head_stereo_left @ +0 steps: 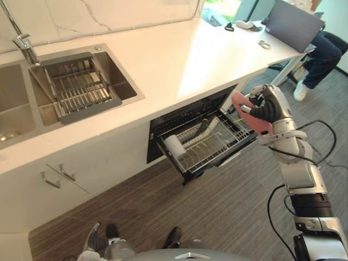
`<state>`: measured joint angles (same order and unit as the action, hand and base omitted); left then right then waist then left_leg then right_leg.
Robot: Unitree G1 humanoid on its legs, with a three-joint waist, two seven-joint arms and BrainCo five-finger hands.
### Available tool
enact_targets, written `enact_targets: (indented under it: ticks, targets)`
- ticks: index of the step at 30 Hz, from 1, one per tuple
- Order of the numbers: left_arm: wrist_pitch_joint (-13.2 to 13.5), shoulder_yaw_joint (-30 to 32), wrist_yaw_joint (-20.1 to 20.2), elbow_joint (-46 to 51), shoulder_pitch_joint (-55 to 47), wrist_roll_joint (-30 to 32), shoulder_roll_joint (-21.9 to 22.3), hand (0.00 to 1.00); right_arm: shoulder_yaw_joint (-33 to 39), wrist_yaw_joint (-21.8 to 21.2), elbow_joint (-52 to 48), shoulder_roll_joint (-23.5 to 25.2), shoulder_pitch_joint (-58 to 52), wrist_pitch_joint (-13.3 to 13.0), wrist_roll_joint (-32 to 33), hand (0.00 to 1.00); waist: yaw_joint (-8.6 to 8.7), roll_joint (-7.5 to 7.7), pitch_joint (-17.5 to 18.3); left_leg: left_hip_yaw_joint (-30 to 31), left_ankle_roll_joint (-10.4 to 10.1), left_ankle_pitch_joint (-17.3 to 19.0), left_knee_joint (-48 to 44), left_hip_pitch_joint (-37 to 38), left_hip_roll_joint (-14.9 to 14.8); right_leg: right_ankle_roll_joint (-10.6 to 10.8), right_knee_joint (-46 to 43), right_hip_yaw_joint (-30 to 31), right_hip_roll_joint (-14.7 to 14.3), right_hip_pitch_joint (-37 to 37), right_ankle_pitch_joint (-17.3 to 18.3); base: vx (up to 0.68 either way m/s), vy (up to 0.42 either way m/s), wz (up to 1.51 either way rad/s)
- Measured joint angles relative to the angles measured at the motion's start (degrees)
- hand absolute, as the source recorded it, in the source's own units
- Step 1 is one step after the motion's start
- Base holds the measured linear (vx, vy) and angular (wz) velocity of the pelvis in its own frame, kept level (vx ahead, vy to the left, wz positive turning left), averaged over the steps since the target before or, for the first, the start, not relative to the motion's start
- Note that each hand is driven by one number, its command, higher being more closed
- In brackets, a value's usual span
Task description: Walk over to the sink, pick up the cup, carry it to the dishwasher, place the cup inside the dishwasher, then close the dishwasher door
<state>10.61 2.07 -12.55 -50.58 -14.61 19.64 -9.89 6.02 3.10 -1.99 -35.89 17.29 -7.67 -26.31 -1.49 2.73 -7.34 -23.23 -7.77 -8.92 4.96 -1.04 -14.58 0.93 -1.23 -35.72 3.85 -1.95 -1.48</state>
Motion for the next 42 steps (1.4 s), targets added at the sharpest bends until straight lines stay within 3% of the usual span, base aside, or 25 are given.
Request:
enact_targets:
  ticks: [4, 9, 16, 21, 27, 30, 32, 37, 42]
  targets:
    - [1.0, 0.0, -1.1, -0.1, 0.2, 0.0, 0.1, 0.00, -0.2, -0.7, 1.7, -2.1, 1.9, -1.1, 0.1, 1.00, 0.27, -2.00, -1.3, 1.6, 1.3, -0.2, 0.0, -2.9, 1.8, 0.2, 1.0, -1.3, 1.3, -1.3, -1.9, 0.04, 0.101, 0.22]
    - [1.3, 0.0, -2.0, 0.0, 2.5, -0.4, 0.2, 0.00, -1.6, -0.4, 7.7, -4.4, 10.9, -1.4, 0.1, 1.00, 0.09, -4.71, -6.1, 2.4, 2.8, -0.9, 0.0, -7.1, 3.8, 0.4, 1.8, -1.7, 2.9, -4.7, -4.2, -0.01, 0.110, 0.11]
    - [1.7, -0.2, -2.1, 2.0, 5.4, -2.8, -0.4, 0.00, -6.0, 2.6, 13.7, -5.6, 20.7, 0.0, 0.1, 1.00, -0.45, -6.32, -13.3, 3.1, 4.3, -2.0, -0.3, -12.3, 5.9, 0.5, 2.6, -1.8, 4.7, -9.6, -7.0, -0.02, 0.094, 0.06]
    - [2.0, -2.9, -2.1, 4.9, 5.9, -3.9, -0.9, 0.00, -6.0, 4.6, 16.0, -8.0, 24.3, 1.2, 0.1, 1.00, -0.58, -8.98, -16.6, 5.9, 4.9, -2.1, -0.3, -15.0, 8.0, 0.9, 2.6, -0.9, 6.3, -12.8, -8.6, 0.01, 0.070, 0.00]
    - [2.5, -7.2, -2.1, 6.4, 6.1, -5.5, -1.1, 0.00, -6.1, 6.2, 20.0, -11.0, 26.9, 2.9, -0.2, 1.00, -0.17, -11.82, -18.5, 5.9, 6.1, -2.0, -0.3, -17.6, 9.5, 1.5, 2.1, 0.2, 8.1, -16.2, -9.7, 0.01, 0.057, -0.01]
    - [3.1, -10.0, -2.1, 7.1, 6.1, -6.6, -1.3, 0.00, -8.3, 7.5, 25.0, -14.9, 32.1, 2.9, -1.1, 1.00, -0.24, -14.28, -19.6, 5.9, 6.5, -2.1, -0.3, -19.6, 10.5, 1.6, 1.9, 0.6, 9.2, -18.4, -10.4, 0.00, 0.047, 0.02]
    - [3.1, -12.3, -2.2, 7.2, 6.1, -7.2, -1.5, 0.00, -10.7, 7.9, 29.4, -17.5, 37.6, 2.9, -1.1, 1.00, -0.82, -15.71, -20.0, 6.1, 6.9, -2.5, -0.3, -21.1, 11.3, 1.7, 1.8, 1.6, 10.0, -20.5, -11.3, 0.01, 0.045, -0.08]
    - [3.2, -16.2, -3.1, 7.4, 6.2, -9.4, -2.7, 0.00, -15.8, 8.3, 37.6, -20.1, 44.7, 2.5, -1.1, 1.00, -2.18, -16.35, -19.5, 11.0, 6.6, -2.8, -0.4, -23.1, 13.1, 2.0, 1.5, 3.7, 11.6, -24.0, -12.5, 0.02, 0.041, -0.09]
    - [3.3, -20.8, -3.3, 7.5, 6.0, -10.5, -2.9, 0.00, -20.0, 7.3, 43.7, -23.3, 48.1, 1.6, -0.9, 1.00, -3.84, -19.14, -17.5, 15.4, 6.5, -2.8, -0.3, -24.9, 15.4, 3.0, -0.3, 3.7, 14.4, -26.3, -12.6, 0.01, 0.065, 0.15]
